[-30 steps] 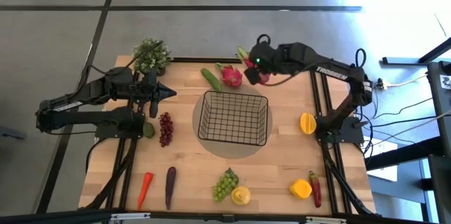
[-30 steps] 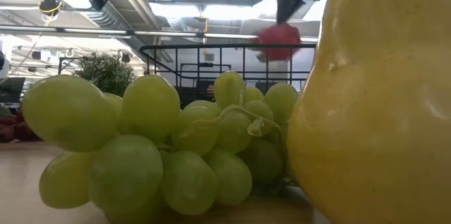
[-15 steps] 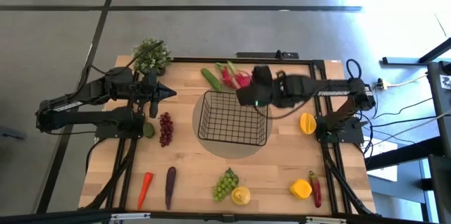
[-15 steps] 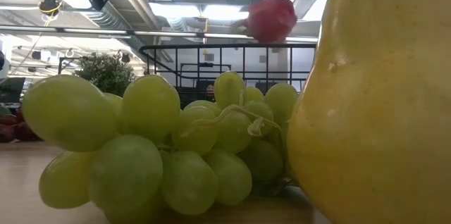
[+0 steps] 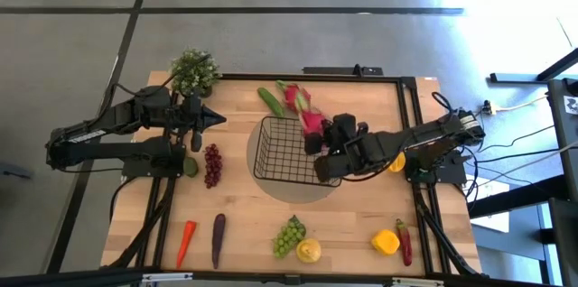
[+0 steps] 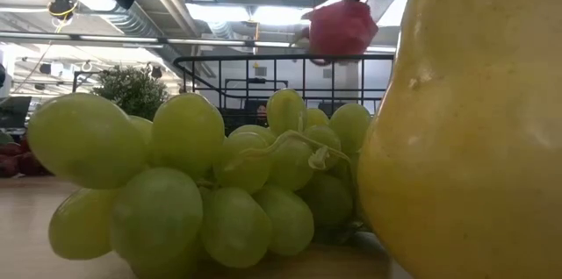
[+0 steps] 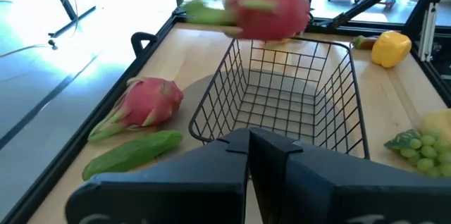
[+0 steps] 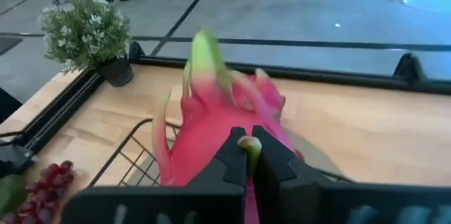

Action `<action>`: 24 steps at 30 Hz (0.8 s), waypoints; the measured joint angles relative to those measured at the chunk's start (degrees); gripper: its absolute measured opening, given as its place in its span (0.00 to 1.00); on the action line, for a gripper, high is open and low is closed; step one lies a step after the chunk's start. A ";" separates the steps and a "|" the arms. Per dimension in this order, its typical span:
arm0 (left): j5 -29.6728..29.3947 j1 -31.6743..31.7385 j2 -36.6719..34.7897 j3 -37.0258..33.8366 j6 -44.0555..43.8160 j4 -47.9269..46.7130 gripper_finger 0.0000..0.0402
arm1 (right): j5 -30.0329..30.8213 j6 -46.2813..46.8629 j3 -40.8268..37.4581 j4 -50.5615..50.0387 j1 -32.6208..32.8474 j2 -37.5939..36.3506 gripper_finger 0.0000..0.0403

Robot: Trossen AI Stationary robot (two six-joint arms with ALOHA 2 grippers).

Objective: Build produce basket
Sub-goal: Put the right pink dragon fruit into the black wire basket

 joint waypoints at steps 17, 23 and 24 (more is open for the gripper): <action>-3.38 0.00 0.00 0.00 0.31 1.76 0.00 | -1.68 -2.37 -0.82 0.73 0.16 -0.07 0.00; -2.06 0.01 0.04 0.00 -1.16 1.88 0.00 | -2.48 -3.88 -0.80 1.14 0.16 -0.07 0.00; -2.07 0.02 0.24 0.00 -1.30 1.88 0.00 | -2.71 -3.93 -0.80 1.17 0.16 -0.07 0.00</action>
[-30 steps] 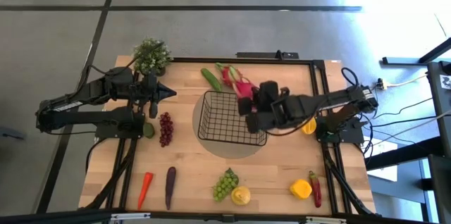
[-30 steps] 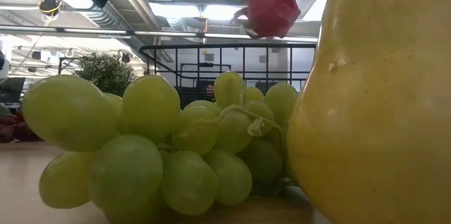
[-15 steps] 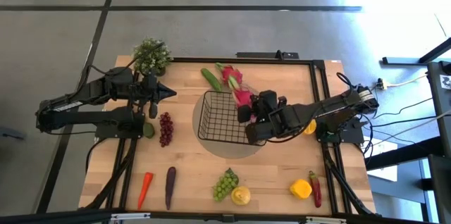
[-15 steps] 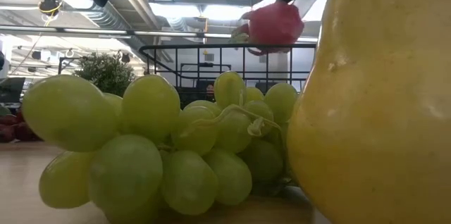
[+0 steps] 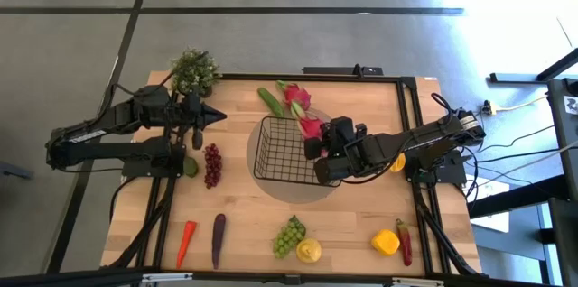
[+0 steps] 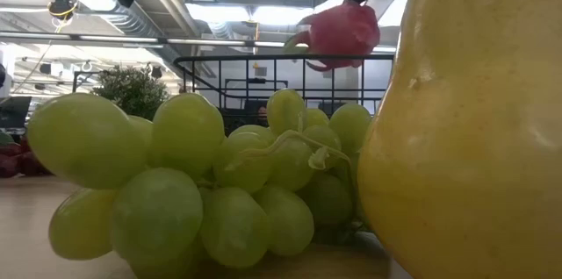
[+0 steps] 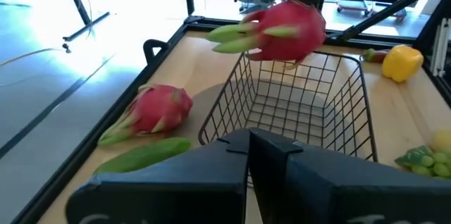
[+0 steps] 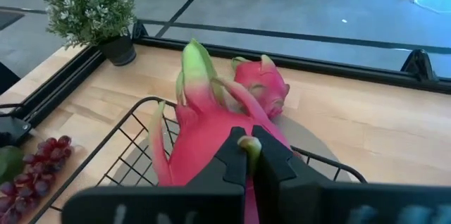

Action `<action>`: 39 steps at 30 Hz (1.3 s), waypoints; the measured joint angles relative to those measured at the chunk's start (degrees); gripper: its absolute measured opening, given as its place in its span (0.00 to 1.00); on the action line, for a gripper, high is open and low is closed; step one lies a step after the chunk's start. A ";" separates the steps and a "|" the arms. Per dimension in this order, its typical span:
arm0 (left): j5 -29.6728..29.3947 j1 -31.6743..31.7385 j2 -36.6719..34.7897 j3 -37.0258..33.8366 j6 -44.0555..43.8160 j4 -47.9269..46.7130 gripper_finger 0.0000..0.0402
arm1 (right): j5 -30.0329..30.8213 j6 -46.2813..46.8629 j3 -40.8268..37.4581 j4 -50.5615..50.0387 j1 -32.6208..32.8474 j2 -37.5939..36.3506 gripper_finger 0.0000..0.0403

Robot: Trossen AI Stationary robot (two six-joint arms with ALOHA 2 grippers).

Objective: Build produce basket
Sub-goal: Put the right pink dragon fruit into the black wire basket

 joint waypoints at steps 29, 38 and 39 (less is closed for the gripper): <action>1.34 -0.02 24.93 0.00 38.61 28.62 0.24 | -4.20 -15.02 0.03 6.20 0.00 0.00 0.00; 7.88 -0.02 32.98 0.00 41.32 40.28 0.24 | -5.29 -16.80 0.03 6.78 -0.13 0.00 0.00; 8.83 -0.04 33.53 0.00 41.25 40.68 0.24 | -5.29 -16.80 0.03 6.75 -0.13 0.00 0.00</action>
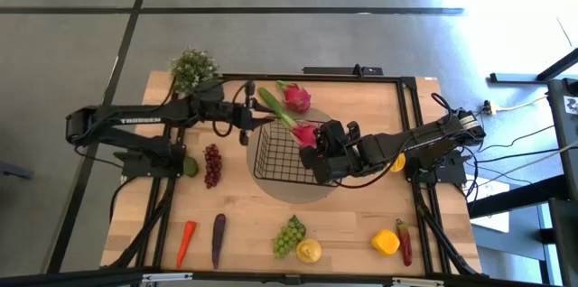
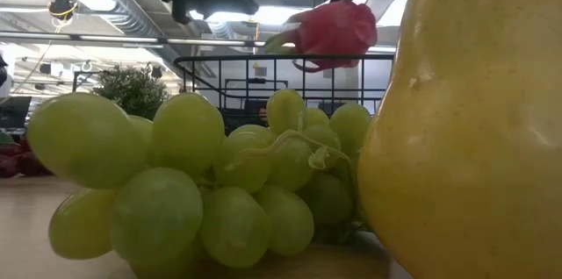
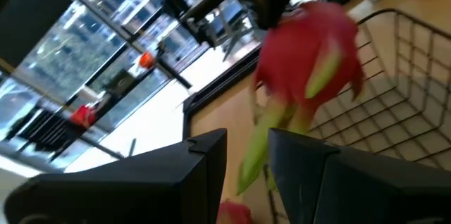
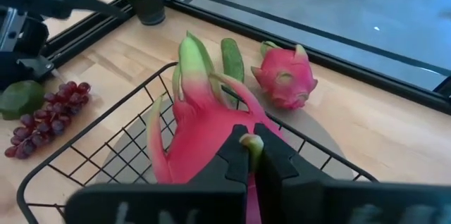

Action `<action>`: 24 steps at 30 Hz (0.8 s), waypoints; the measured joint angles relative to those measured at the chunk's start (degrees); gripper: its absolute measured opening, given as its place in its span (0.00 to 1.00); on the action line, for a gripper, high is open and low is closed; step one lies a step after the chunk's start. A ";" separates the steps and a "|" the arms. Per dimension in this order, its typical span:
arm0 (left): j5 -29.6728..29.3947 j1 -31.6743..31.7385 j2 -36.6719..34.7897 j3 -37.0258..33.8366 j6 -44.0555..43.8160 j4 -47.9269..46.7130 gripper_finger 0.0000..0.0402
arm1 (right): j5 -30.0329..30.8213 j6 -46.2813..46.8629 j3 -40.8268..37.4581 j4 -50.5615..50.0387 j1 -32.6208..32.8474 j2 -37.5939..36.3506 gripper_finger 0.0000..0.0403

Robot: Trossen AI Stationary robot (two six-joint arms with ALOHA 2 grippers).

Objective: Build produce basket
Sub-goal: Put the right pink dragon fruit into the black wire basket

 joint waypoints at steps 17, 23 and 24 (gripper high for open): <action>-0.67 -0.02 7.75 0.00 0.95 3.15 0.24 | 0.02 -0.02 0.00 -0.19 0.00 0.00 0.00; -4.01 0.00 8.02 0.00 1.06 3.59 0.24 | 0.04 -0.02 0.00 -0.18 0.00 0.00 0.00; -4.19 0.00 8.02 0.00 1.18 3.92 0.24 | 0.02 -0.02 0.00 -0.19 0.00 0.00 0.00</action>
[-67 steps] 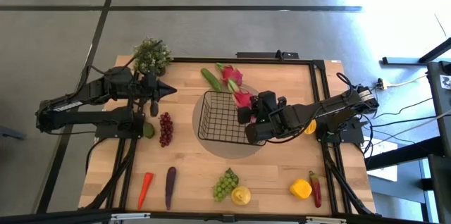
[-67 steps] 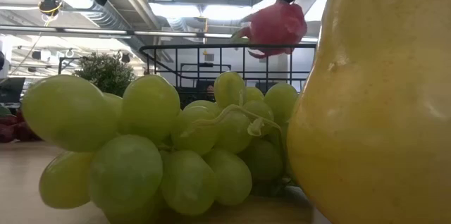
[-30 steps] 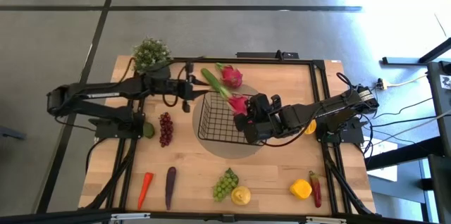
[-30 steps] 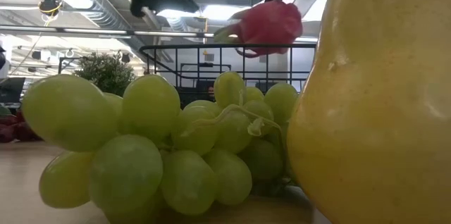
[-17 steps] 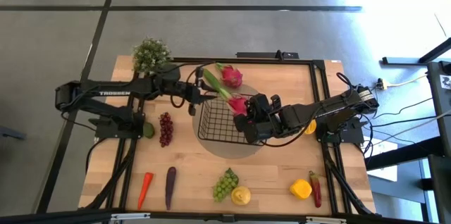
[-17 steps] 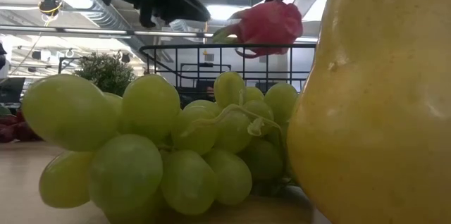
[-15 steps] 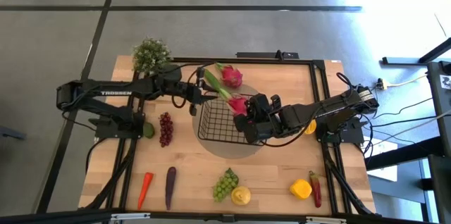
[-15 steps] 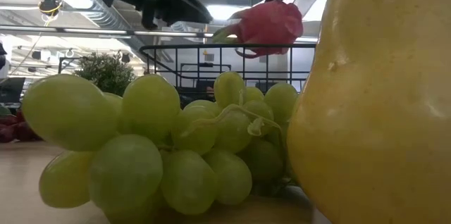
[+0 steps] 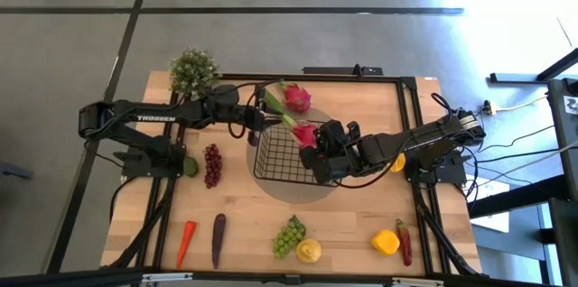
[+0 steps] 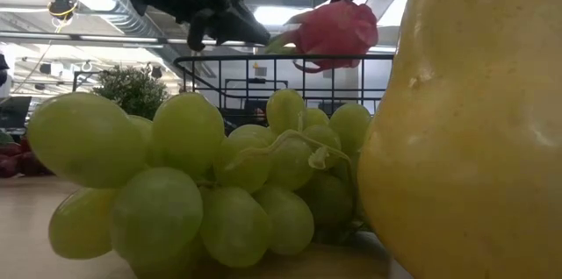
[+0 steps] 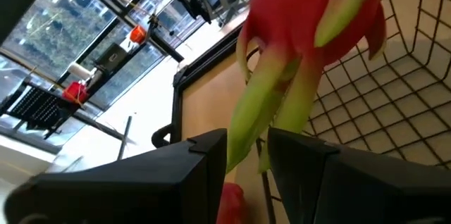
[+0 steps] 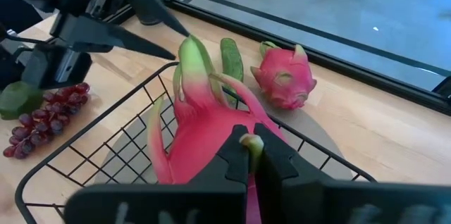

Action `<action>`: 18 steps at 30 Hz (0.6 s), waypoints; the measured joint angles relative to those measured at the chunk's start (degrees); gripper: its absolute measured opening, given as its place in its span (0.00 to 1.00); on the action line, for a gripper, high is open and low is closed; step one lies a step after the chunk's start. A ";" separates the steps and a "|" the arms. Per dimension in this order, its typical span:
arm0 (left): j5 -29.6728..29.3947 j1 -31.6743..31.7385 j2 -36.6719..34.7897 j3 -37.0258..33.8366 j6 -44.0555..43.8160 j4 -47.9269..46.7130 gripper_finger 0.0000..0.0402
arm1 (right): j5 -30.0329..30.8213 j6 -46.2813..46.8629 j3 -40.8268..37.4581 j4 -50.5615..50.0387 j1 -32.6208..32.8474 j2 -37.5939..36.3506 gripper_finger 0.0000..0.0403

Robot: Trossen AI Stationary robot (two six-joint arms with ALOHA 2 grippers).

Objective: Build produce basket
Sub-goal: Put the right pink dragon fruit into the black wire basket

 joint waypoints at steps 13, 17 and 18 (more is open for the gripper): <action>-0.60 -0.02 0.34 0.00 1.18 1.45 0.24 | 0.02 -0.02 0.00 0.15 0.00 0.00 0.00; -0.64 -0.24 2.44 -0.02 1.38 1.54 0.24 | 0.02 -1.00 0.02 0.25 0.00 0.00 0.00; -0.63 -0.25 2.90 -0.02 1.66 1.96 0.24 | 0.02 -1.15 0.01 0.30 0.00 0.00 0.00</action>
